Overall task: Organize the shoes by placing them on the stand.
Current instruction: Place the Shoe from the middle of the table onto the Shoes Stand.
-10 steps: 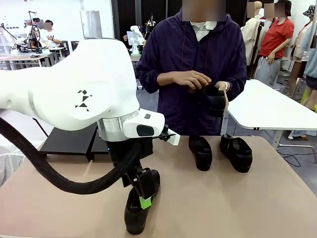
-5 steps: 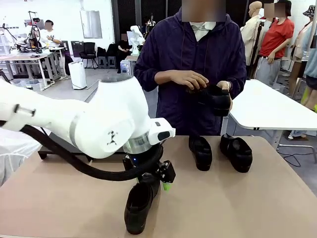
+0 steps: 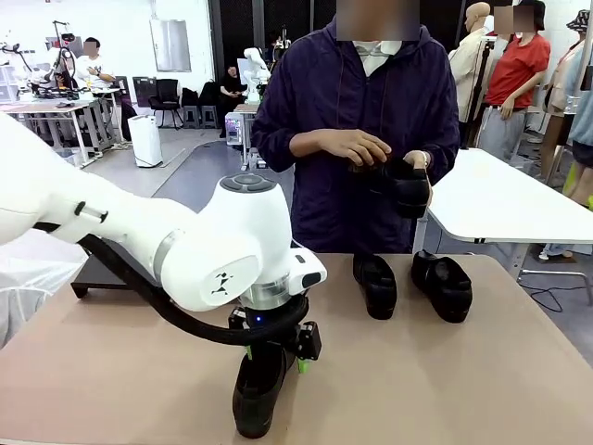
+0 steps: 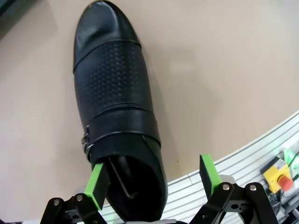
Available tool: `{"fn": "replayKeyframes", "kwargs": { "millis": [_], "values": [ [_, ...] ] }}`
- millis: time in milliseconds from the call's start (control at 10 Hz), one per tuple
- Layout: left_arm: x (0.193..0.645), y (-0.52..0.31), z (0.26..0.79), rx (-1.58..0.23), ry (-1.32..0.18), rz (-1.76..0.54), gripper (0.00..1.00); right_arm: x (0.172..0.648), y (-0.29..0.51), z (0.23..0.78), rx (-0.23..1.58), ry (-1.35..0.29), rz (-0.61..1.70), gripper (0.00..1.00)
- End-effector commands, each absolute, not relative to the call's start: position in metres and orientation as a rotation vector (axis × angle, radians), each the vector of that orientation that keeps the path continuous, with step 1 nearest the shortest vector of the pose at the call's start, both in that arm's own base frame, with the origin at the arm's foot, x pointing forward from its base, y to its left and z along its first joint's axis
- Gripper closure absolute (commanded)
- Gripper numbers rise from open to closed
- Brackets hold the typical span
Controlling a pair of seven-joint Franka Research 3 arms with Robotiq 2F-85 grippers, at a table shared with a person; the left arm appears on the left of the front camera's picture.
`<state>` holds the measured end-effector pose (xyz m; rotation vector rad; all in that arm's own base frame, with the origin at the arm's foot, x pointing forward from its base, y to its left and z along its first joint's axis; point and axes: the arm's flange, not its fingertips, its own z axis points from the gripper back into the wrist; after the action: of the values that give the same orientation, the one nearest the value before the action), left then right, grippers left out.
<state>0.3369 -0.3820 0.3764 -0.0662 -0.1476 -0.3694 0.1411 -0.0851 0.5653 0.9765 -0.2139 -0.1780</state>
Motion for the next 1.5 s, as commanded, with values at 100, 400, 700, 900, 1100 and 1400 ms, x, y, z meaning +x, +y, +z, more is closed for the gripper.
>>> {"fn": "replayKeyframes", "kwargs": {
  "millis": [100,400,700,900,1100,1400],
  "values": [
    [0.345,-0.389,0.368,-0.044,-0.109,-0.331,0.00,0.140,-0.085,0.569,0.989,-0.231,-0.155,0.00],
    [0.347,-0.390,0.360,-0.059,-0.094,-0.323,0.00,0.140,-0.085,0.569,0.989,-0.231,-0.155,0.00],
    [0.347,-0.390,0.359,-0.052,-0.097,-0.321,1.00,0.140,-0.085,0.569,0.989,-0.231,-0.155,0.00],
    [0.348,-0.390,0.357,-0.048,-0.082,-0.324,1.00,0.140,-0.085,0.569,0.989,-0.231,-0.155,0.00],
    [0.350,-0.391,0.353,-0.050,-0.067,-0.329,1.00,0.140,-0.085,0.569,0.989,-0.231,-0.155,0.00],
    [0.350,-0.390,0.354,-0.043,-0.060,-0.331,1.00,0.140,-0.085,0.569,0.989,-0.231,-0.155,0.00]
  ]
}}
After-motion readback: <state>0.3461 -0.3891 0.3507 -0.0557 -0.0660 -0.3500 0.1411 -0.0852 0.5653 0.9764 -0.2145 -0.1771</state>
